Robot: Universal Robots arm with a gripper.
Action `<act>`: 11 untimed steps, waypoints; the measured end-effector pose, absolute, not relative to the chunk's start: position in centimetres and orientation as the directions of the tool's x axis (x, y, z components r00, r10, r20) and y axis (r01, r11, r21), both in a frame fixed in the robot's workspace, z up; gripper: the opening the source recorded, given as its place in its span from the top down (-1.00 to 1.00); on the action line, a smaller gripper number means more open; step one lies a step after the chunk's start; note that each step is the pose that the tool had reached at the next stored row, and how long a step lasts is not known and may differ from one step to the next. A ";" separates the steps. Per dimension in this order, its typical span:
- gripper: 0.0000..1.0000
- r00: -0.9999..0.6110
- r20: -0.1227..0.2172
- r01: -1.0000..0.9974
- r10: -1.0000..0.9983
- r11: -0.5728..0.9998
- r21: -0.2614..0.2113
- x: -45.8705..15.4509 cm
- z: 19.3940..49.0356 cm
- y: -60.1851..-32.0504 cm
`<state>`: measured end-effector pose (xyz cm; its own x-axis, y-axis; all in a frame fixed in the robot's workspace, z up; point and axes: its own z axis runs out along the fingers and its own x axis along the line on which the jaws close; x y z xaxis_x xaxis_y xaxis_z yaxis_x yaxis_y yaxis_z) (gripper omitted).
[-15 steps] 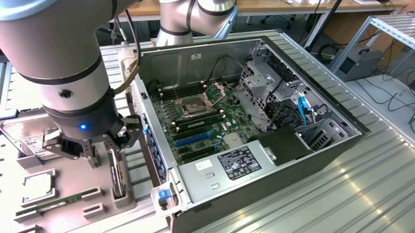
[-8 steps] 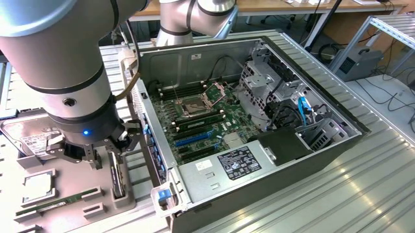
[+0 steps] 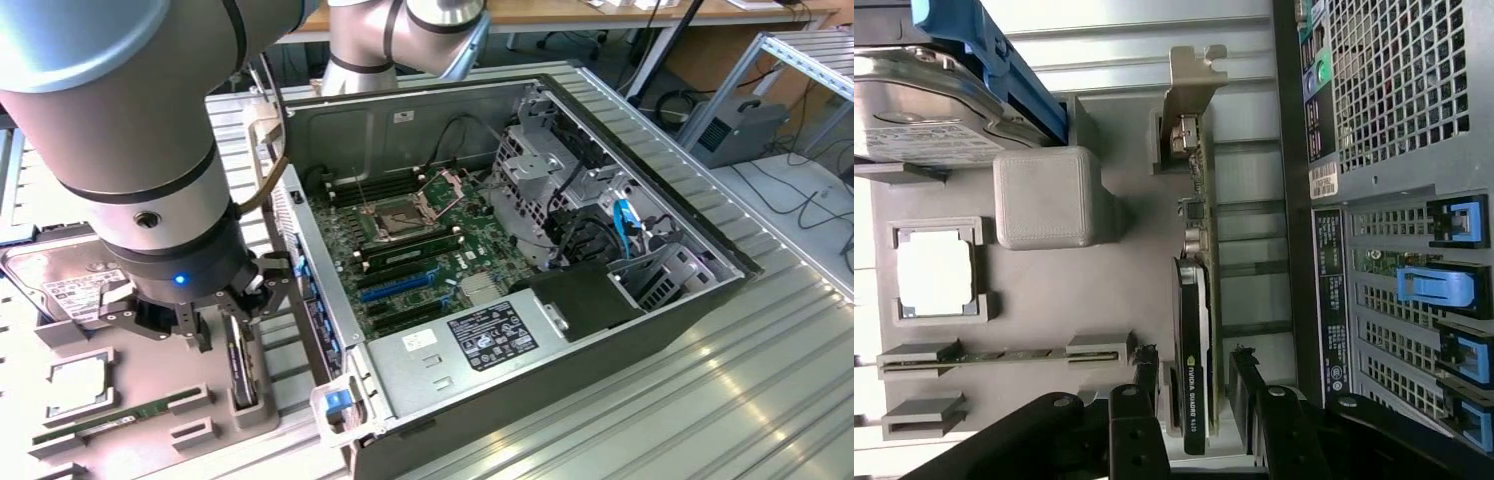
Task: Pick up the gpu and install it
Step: 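Pick up the gpu and move the gpu toward the slot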
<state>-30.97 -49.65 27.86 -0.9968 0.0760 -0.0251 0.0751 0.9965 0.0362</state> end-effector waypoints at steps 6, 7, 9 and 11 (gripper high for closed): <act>0.15 -0.997 -0.025 0.075 0.076 0.997 0.036 -31.0 27.5 -49.6; 0.15 -0.997 -0.025 0.075 0.076 0.997 0.036 -31.0 27.5 -49.6; 0.15 -0.997 -0.025 0.075 0.076 0.997 0.036 -31.0 27.4 -49.6; 0.15 -0.997 -0.025 0.075 0.076 0.997 0.036 -31.0 27.3 -49.6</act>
<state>-30.96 -49.62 27.27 -0.9968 0.0760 -0.0251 0.0751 0.9965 0.0362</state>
